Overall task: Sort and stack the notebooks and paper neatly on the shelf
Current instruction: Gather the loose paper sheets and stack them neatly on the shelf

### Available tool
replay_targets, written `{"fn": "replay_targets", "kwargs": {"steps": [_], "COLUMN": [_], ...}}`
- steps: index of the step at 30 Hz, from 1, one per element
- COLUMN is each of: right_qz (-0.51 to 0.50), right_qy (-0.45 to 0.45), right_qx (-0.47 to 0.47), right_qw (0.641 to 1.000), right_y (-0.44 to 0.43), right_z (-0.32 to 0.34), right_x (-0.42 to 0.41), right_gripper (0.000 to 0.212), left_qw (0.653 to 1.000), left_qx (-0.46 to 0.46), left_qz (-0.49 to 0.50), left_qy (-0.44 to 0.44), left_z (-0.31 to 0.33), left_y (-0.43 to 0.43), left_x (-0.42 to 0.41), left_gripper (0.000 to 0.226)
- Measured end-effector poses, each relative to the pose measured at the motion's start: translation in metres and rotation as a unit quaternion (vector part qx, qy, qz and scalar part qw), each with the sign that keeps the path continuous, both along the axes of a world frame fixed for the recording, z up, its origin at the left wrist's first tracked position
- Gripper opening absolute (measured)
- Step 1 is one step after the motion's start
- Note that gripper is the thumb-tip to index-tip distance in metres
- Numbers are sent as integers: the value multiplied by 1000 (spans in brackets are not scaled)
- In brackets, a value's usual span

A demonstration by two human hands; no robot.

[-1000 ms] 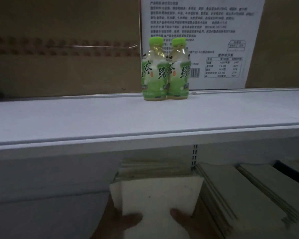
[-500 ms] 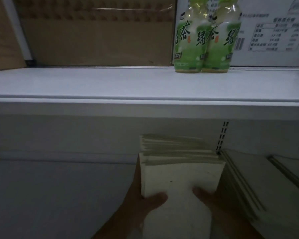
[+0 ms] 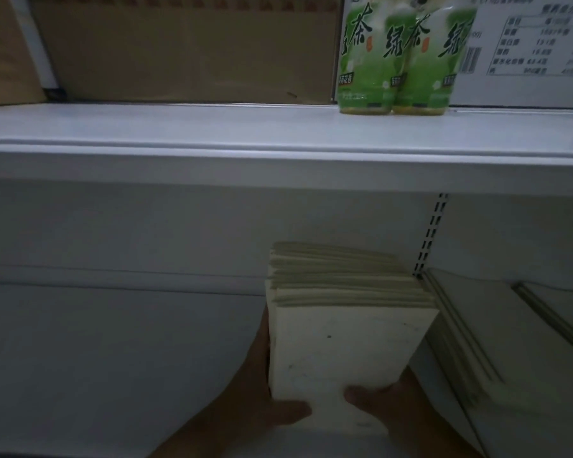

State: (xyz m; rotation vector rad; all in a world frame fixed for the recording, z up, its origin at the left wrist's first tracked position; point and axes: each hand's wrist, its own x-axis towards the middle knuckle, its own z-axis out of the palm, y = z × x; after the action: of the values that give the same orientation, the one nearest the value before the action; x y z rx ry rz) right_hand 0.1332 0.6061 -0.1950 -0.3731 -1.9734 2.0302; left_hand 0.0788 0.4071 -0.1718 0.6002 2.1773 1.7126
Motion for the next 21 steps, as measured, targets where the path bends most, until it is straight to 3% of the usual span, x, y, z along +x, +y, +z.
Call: {"fn": "replay_targets", "kwargs": {"steps": [4, 10, 16, 19, 21], "right_qz": [-1, -28, -10, 24, 36], "right_qy": [8, 25, 16, -11, -38], "right_qx": [16, 67, 64, 47, 29], "right_qw": [1000, 997, 998, 999, 998], "right_y": [2, 9, 10, 8, 11], "right_z": [4, -7, -1, 4, 21], "right_x": [1, 5, 0, -1, -2], "right_gripper": [103, 64, 58, 84, 71], "left_qw": [1000, 999, 999, 998, 996], "left_qx": [18, 26, 40, 60, 59], "left_qz": [16, 33, -2, 13, 2], "left_qy": [7, 17, 12, -29, -70], "left_z": [-8, -25, -14, -6, 8], "left_y": [4, 0, 3, 2, 4], "left_x": [-4, -9, -12, -17, -20], "left_gripper": [123, 100, 92, 94, 96]}}
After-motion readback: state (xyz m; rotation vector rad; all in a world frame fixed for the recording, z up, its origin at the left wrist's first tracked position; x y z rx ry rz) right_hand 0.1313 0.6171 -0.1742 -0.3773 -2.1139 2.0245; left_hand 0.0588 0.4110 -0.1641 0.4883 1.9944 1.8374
